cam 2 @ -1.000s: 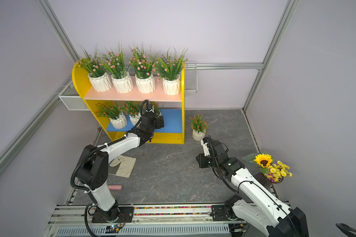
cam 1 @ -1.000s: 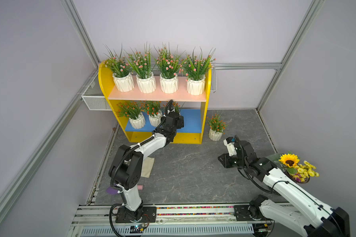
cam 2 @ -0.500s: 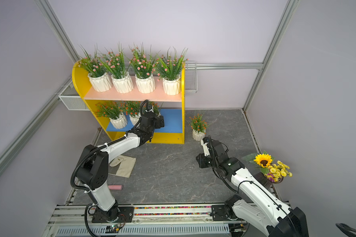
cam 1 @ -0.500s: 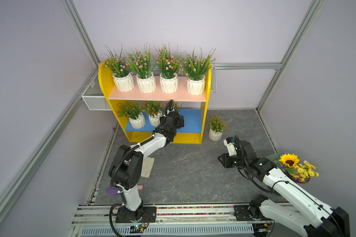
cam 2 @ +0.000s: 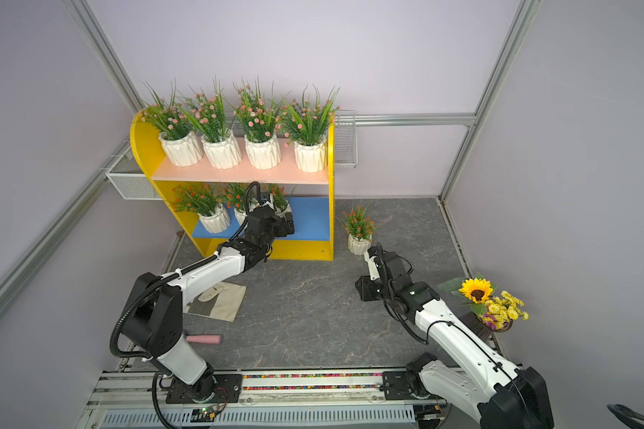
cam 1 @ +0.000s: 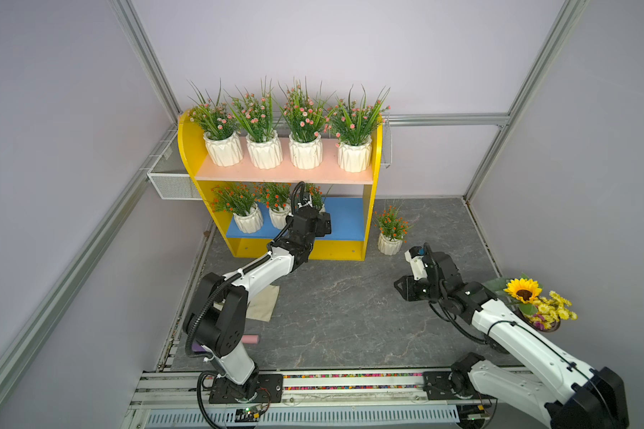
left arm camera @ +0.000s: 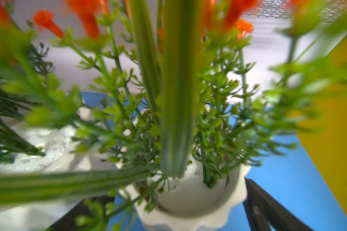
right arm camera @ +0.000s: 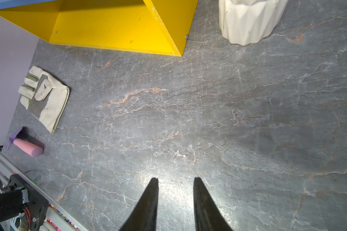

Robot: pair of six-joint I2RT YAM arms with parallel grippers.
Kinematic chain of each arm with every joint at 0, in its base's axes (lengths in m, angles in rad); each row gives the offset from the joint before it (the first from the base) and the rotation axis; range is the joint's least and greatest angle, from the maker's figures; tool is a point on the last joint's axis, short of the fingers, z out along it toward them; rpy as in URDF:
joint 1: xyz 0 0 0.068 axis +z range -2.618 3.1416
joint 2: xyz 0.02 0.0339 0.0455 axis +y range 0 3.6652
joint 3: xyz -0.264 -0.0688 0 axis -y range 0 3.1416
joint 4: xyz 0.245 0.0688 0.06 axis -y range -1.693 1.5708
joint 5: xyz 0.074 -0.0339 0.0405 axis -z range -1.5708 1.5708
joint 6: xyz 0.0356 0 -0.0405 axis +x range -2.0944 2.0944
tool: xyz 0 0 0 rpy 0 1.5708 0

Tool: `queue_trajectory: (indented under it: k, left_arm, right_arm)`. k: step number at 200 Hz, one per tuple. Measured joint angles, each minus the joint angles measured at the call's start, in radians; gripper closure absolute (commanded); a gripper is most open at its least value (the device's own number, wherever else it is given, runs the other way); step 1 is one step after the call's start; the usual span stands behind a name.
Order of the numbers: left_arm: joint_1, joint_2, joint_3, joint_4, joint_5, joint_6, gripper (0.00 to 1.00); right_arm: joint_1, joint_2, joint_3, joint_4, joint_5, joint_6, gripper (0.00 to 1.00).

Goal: Place the baby's breath potted plants on the rack by color
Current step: Place the baby's breath potted plant on the rack, then pick up the baby's breath potted plant from the center of the board.

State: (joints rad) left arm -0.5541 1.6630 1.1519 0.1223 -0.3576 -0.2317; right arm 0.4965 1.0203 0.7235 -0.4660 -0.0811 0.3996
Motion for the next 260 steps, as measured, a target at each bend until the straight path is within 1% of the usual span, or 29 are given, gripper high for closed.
queue_trajectory:
  k: [16,49,95,116,154,185,208,236,260]
  left_arm:
    - [-0.001,-0.026,-0.029,0.005,0.026,-0.007,0.00]
    - [-0.005,-0.076,-0.113,0.012,0.060,-0.023,0.00]
    - [-0.017,-0.146,-0.197,0.017,0.081,-0.041,0.00]
    - [-0.043,-0.187,-0.233,0.020,0.094,-0.044,0.00]
    - [-0.121,-0.248,-0.305,0.045,0.111,-0.043,0.00]
    - [-0.179,-0.305,-0.434,0.123,0.133,-0.043,0.00]
    - [-0.220,-0.322,-0.510,0.183,0.146,-0.043,0.00]
    - [-0.261,-0.322,-0.546,0.227,0.155,-0.044,0.01]
    - [-0.274,-0.322,-0.557,0.258,0.165,-0.047,0.00]
  right_arm:
    - [-0.020,0.005,0.000,0.004,-0.005,-0.005,0.66]
    - [-0.097,0.016,0.005,0.017,-0.026,-0.019,0.66]
    - [-0.201,0.090,0.040,0.040,-0.052,-0.050,0.65]
    - [-0.254,0.135,0.057,0.060,-0.057,-0.061,0.66]
    - [-0.320,0.254,0.116,0.103,-0.062,-0.076,0.67]
    - [-0.352,0.367,0.177,0.149,-0.062,-0.083,0.69]
    - [-0.363,0.454,0.229,0.181,-0.062,-0.086,0.71]
    - [-0.365,0.550,0.296,0.209,-0.061,-0.088,0.73]
    - [-0.365,0.614,0.351,0.218,-0.062,-0.092,0.73]
